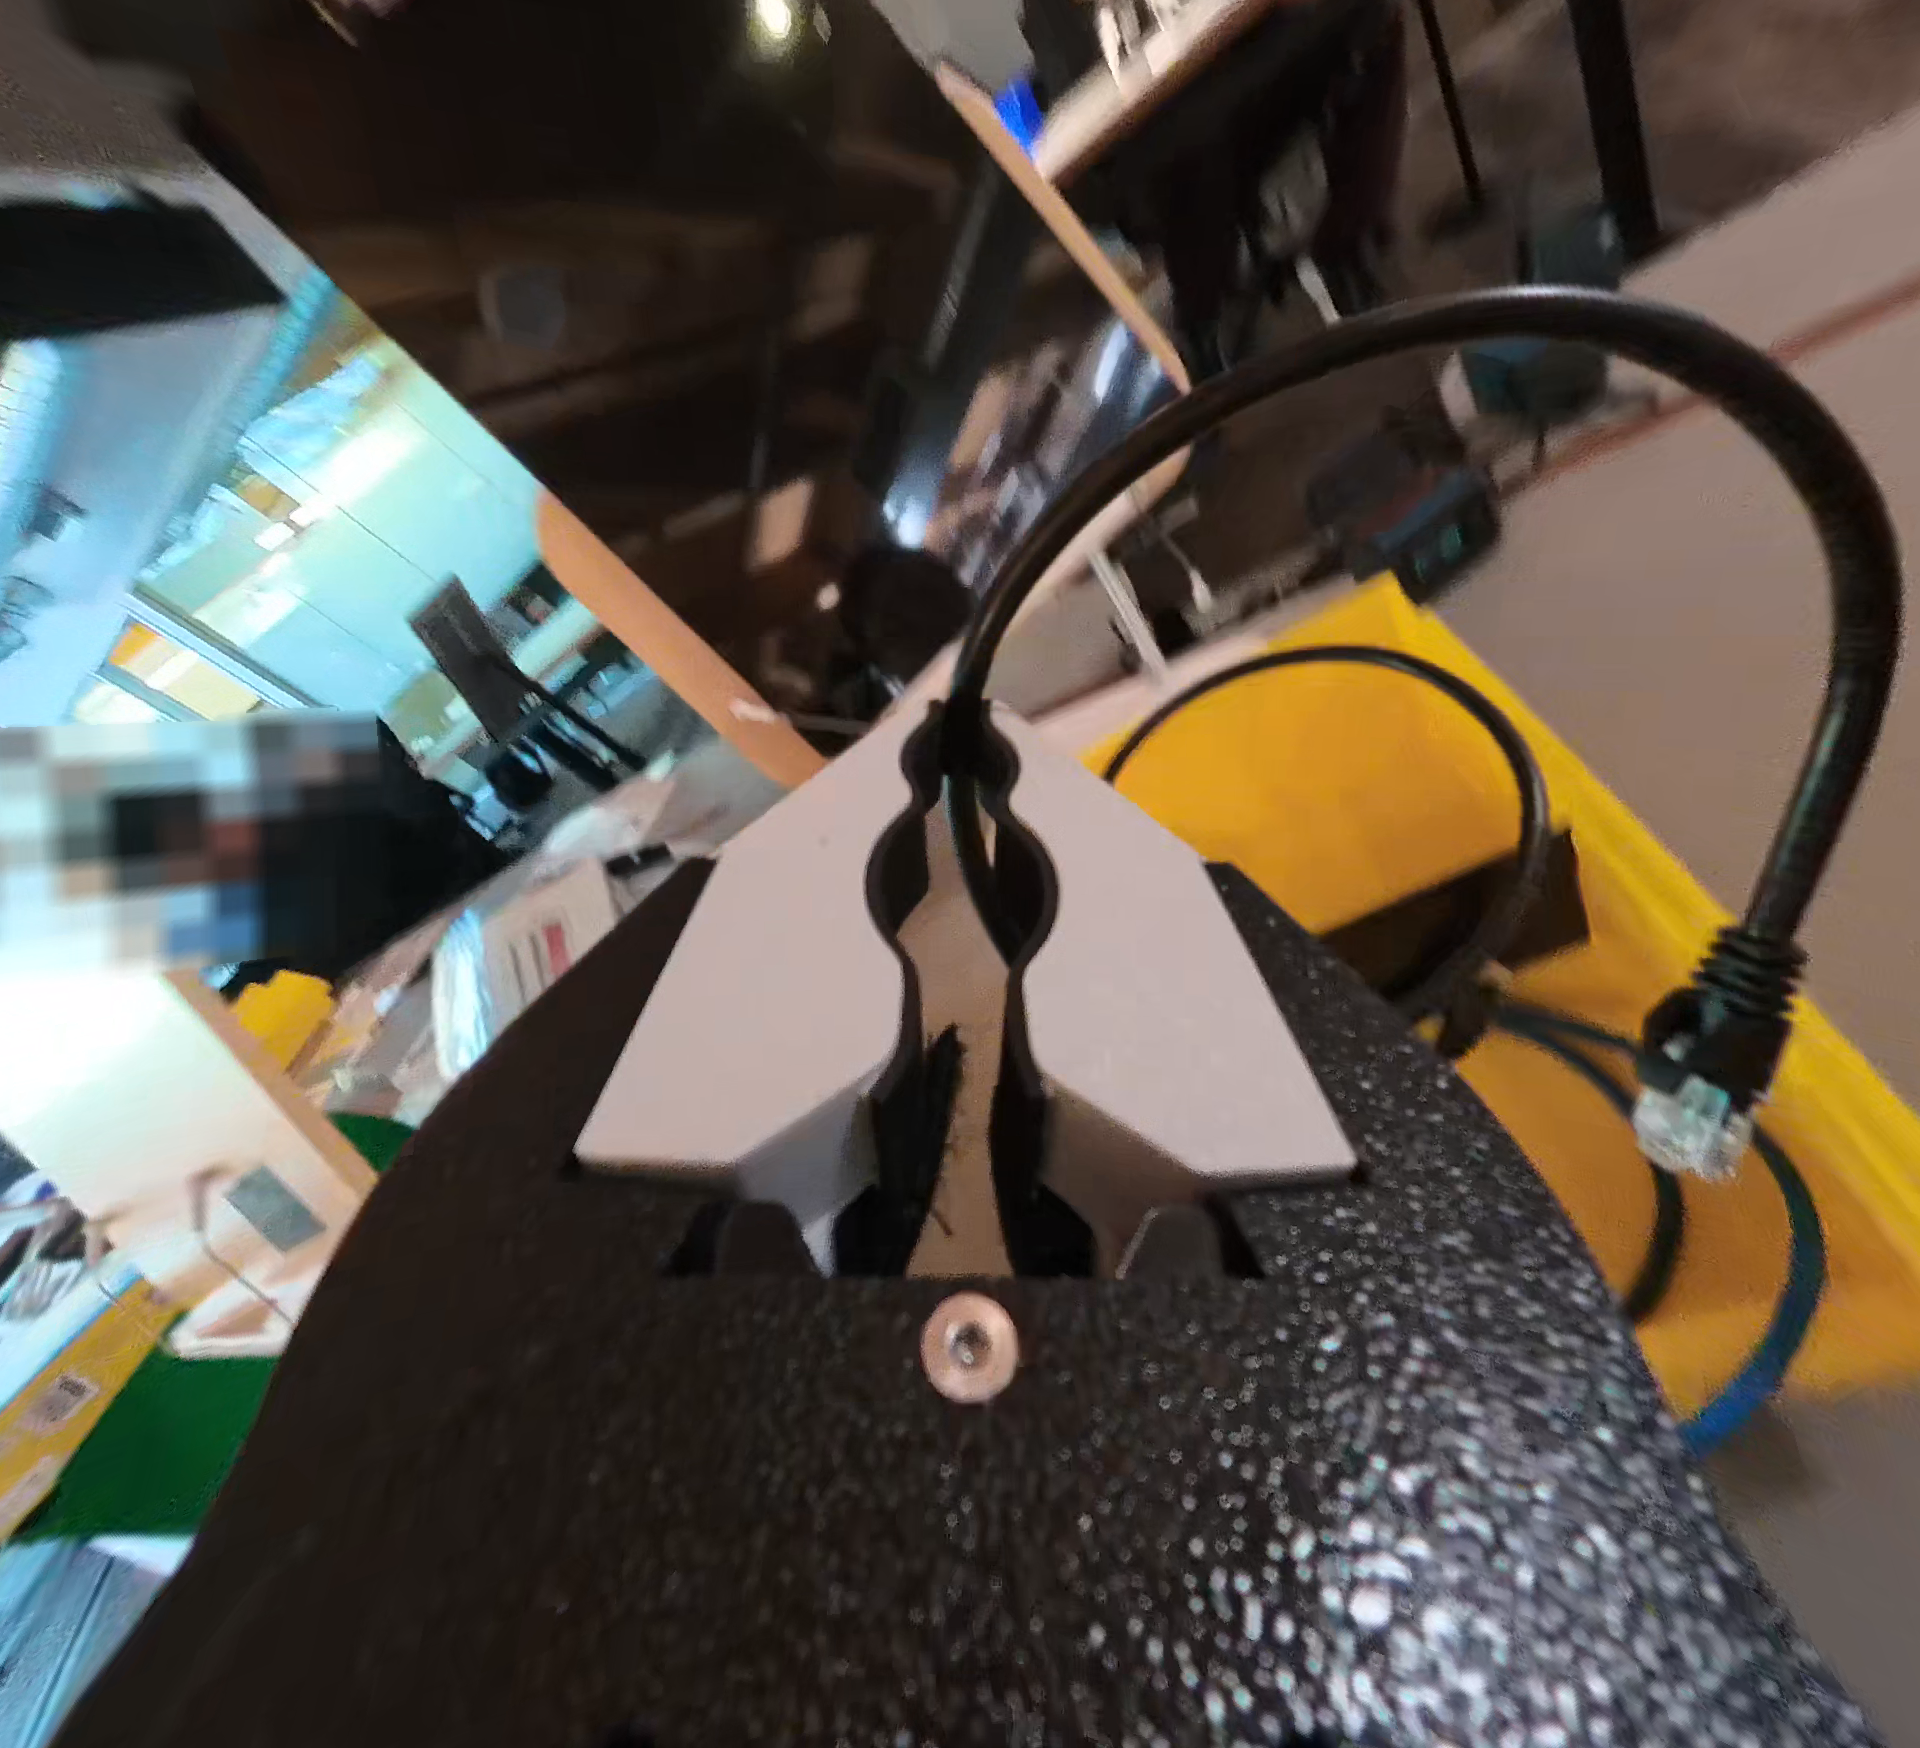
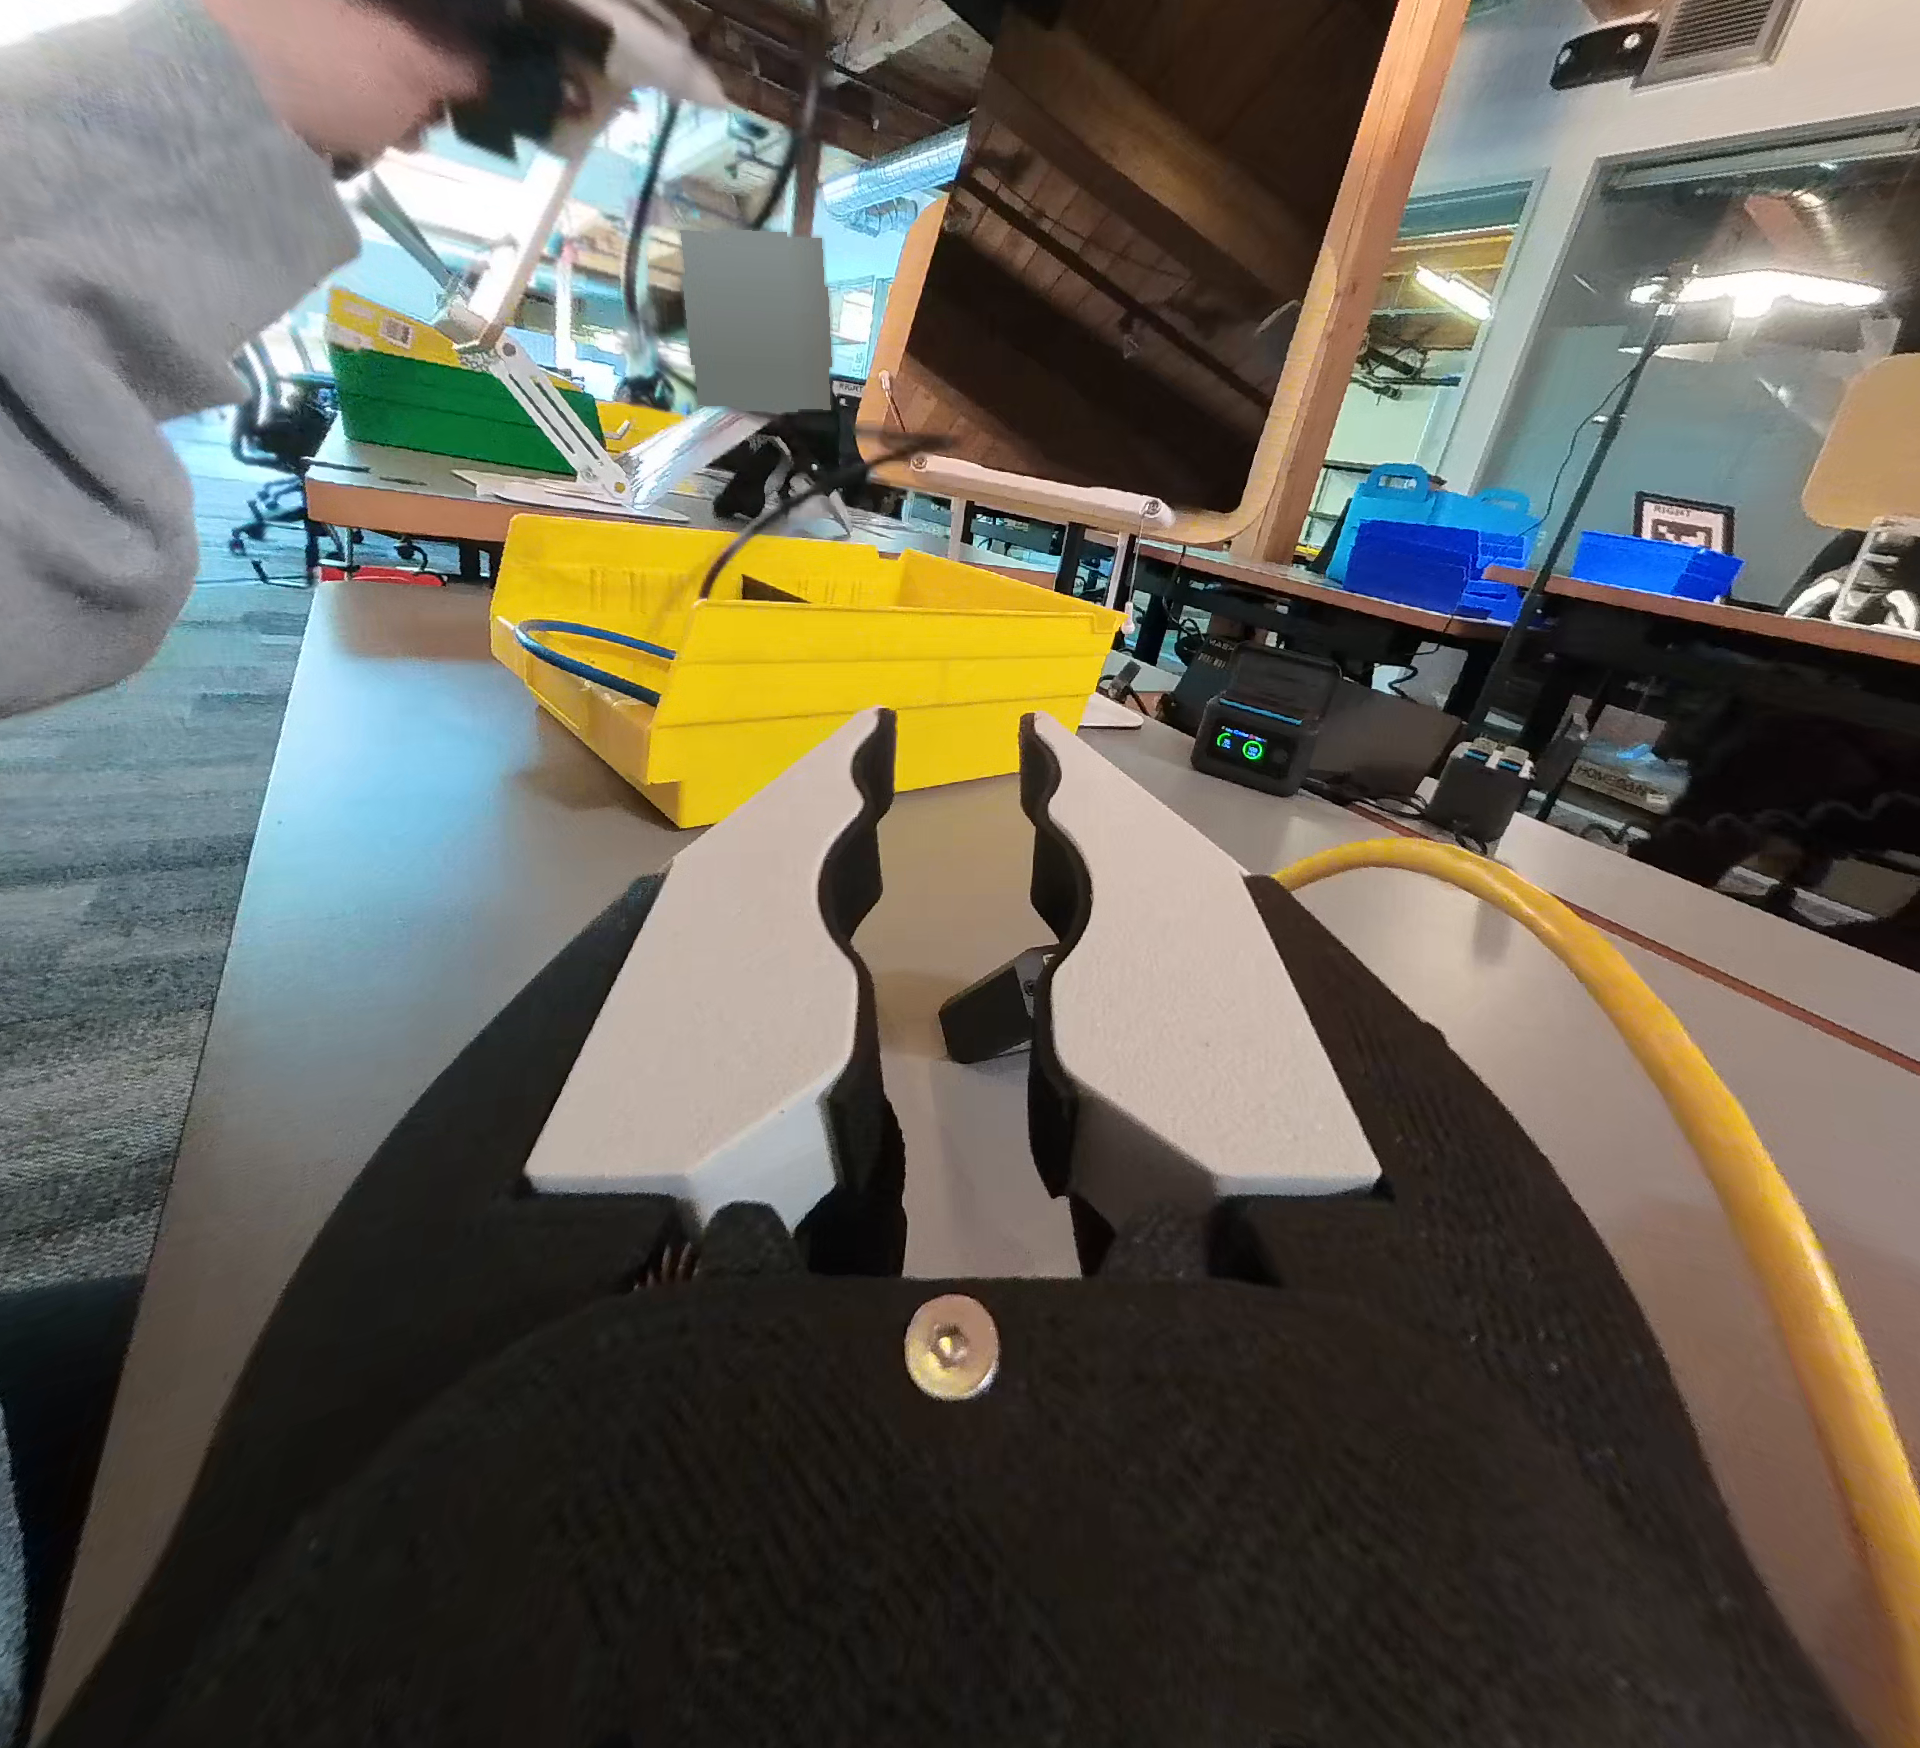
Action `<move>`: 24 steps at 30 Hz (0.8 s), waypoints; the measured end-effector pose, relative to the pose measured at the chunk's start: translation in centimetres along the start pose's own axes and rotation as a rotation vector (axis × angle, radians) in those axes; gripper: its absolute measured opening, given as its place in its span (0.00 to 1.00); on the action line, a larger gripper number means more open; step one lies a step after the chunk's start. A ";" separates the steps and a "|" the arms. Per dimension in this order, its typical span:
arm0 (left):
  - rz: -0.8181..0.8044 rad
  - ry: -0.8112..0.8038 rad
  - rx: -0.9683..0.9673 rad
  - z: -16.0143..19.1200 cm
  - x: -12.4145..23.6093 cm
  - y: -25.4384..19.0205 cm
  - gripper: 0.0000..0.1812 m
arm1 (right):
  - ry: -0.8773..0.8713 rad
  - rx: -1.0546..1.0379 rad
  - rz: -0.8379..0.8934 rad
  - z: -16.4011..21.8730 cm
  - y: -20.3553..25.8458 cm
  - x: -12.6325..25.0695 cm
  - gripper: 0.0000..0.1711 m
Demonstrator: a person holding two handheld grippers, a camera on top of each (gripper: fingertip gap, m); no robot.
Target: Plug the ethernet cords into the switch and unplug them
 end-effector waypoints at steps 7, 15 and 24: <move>-0.084 -0.296 0.026 -9.4 2.6 5.3 0.01 | -0.003 -0.001 0.001 0.1 0.0 0.0 0.11; 0.248 -0.409 0.114 -14.7 -0.1 -0.1 0.01 | -0.020 0.026 -0.016 -0.2 0.4 0.0 0.11; 0.592 -0.393 0.160 -15.5 -3.9 -12.9 0.02 | -0.032 0.059 -0.038 -0.4 0.7 0.1 0.10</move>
Point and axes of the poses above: each gripper's, where its closed fingertips meet, x back along the fingers, z out of its underside, y = z × x across the jaws, the point moved 4 cm from there along x, back along the fingers, and after that the axes turned 3 degrees about -x, right-handed, at the moved point
